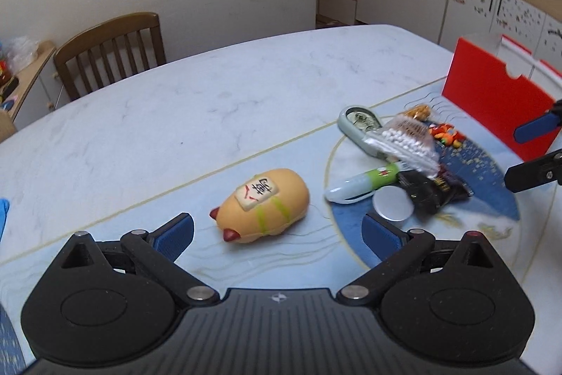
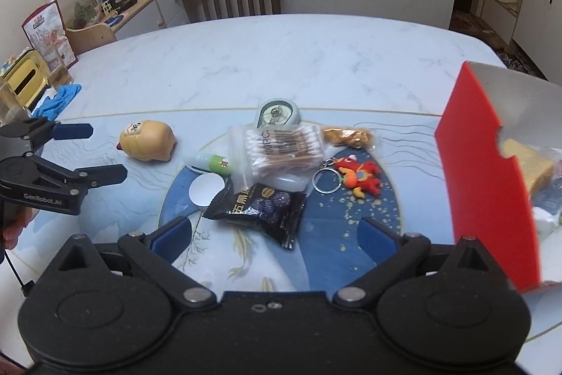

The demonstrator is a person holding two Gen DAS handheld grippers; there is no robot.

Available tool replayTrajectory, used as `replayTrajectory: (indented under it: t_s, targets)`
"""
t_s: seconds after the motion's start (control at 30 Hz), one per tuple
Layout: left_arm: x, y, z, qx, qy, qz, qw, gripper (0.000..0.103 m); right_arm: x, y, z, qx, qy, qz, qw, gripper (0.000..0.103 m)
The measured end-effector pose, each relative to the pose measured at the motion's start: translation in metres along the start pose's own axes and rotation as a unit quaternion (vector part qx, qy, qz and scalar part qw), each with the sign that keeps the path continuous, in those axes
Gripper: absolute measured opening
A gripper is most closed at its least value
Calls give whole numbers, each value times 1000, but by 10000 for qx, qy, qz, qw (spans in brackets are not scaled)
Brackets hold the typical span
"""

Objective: Organize objects
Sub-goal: 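Move both tools back toward the remaining items on the table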

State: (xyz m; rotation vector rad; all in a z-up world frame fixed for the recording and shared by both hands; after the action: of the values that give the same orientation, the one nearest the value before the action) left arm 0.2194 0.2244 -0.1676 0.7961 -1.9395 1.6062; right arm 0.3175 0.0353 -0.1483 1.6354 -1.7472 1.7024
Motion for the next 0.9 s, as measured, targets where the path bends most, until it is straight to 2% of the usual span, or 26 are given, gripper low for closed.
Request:
replayTrajectory:
  t_s: [0.23,0.7,0.9]
  targets:
    - [-30,-6,-3,-61,49,-60,10000,102,-26,-5,4,-280,104,-146,9994,101]
    - [-56,-1,-3,-94,219,-109,9997,102,-67,-7,9,-683,151,-384,9968,99]
    - [-61,2,-2,-81,240,-99,9996,101,-77,-5,6,-657,142,-519,9964,93]
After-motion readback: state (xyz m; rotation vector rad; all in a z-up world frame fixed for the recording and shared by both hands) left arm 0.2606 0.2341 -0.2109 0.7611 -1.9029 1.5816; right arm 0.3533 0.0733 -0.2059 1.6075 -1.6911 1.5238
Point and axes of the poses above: each gripper's, at about its wrist camera, not at the fingertips, and x roughly against the way its jaws point, z to its right, y to its underside, the point moved 7 cm from there along -x, roughly the way its jaws point, and after that the axes turned 11 degrees about -y, right-handed, at the moved point
